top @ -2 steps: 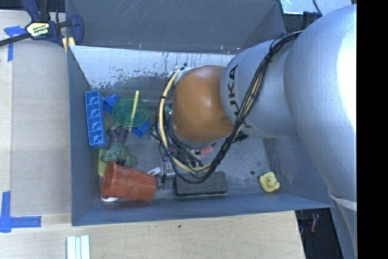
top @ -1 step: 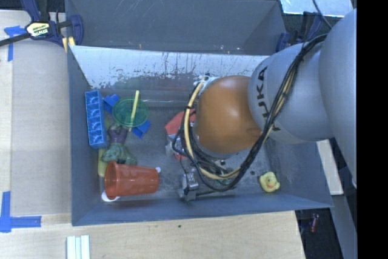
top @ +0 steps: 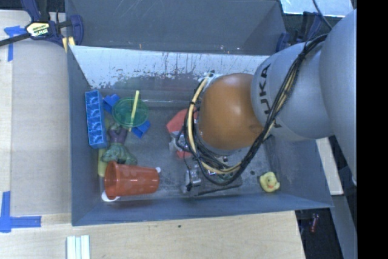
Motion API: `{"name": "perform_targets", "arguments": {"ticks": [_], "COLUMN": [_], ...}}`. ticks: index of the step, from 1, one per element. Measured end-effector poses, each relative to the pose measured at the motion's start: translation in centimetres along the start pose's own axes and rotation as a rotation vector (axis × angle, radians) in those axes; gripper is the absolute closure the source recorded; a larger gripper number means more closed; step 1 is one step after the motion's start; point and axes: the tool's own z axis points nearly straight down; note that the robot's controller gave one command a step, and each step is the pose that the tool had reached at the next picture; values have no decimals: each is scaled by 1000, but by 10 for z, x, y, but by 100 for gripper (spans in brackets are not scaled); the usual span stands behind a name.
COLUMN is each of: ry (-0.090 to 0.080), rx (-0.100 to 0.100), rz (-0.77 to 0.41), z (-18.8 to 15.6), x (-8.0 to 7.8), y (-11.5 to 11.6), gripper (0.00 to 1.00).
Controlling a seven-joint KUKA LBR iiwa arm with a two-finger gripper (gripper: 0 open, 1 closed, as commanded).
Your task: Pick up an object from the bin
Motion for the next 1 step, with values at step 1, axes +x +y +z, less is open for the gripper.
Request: {"name": "perform_targets", "arguments": {"ticks": [1], "ry": [0], "rx": [0], "rz": [-274], "z": [-7], "x": [-35], "y": [58], "gripper": [0]}}
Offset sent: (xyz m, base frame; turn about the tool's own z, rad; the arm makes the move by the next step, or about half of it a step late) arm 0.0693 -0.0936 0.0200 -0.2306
